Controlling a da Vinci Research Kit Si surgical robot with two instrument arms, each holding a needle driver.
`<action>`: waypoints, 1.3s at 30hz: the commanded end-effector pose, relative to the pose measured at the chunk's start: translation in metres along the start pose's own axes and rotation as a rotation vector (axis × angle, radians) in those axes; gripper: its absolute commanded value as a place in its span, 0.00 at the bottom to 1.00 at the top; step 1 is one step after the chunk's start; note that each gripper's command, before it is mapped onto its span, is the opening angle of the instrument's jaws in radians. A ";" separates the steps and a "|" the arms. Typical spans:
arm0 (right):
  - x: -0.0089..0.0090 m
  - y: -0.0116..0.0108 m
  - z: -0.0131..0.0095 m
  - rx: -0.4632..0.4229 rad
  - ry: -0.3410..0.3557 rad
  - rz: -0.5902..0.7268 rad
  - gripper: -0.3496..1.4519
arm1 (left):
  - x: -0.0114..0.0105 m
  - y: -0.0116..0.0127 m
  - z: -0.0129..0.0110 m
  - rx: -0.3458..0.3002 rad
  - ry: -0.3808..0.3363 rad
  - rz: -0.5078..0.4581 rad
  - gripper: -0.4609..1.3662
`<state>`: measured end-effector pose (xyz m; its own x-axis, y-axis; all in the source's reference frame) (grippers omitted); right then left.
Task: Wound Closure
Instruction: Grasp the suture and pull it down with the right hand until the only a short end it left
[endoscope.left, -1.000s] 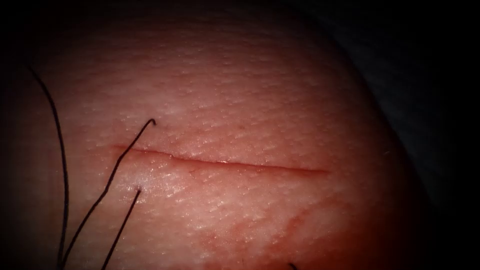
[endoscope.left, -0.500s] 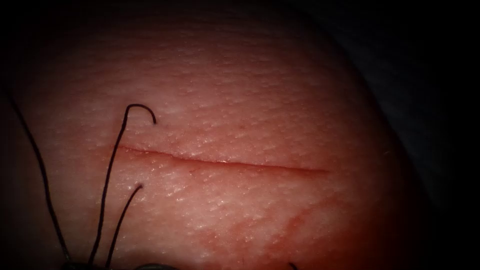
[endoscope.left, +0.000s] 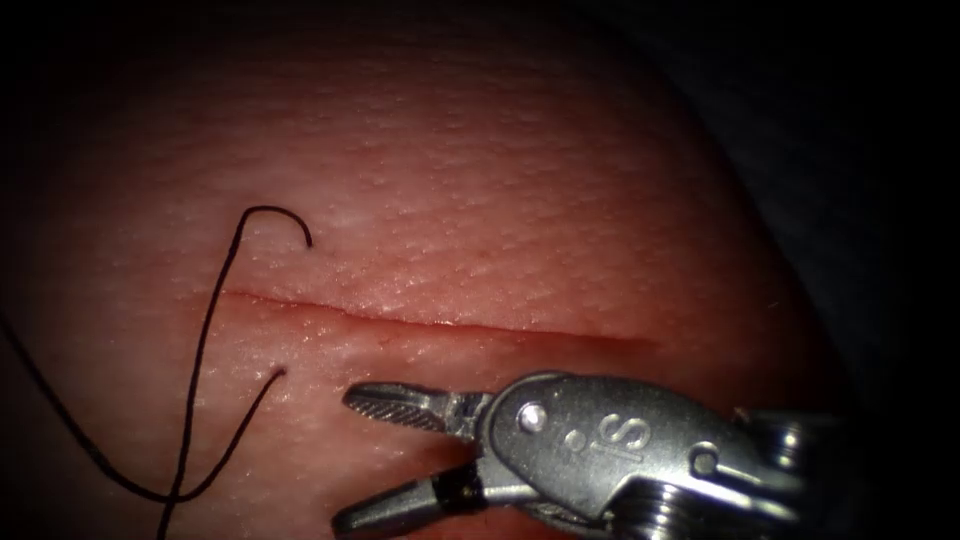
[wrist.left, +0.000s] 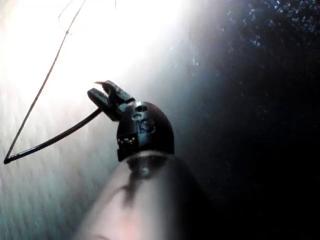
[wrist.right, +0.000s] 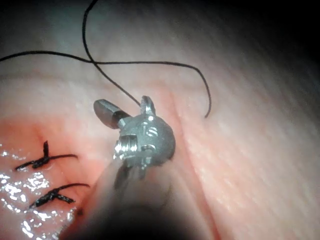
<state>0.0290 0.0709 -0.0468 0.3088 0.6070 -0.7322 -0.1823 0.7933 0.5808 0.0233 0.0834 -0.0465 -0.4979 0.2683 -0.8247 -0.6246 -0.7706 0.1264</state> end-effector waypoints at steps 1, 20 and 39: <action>-0.0007 0.0004 0.0004 0.000 -0.001 -0.008 0.93 | 0.0000 -0.0004 -0.0005 0.005 -0.009 0.002 0.06; -0.0075 0.0051 0.0129 0.009 -0.028 -0.138 0.90 | -0.0001 -0.0004 -0.0011 0.022 -0.009 -0.002 0.06; -0.0081 0.0017 0.0097 0.111 -0.095 -0.120 0.00 | 0.0003 0.0004 -0.0009 0.011 0.000 -0.003 0.06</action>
<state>0.0351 0.0666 -0.0369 0.4107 0.4969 -0.7645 -0.0343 0.8463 0.5316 0.0234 0.0826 -0.0473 -0.4953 0.2713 -0.8253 -0.6359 -0.7604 0.1317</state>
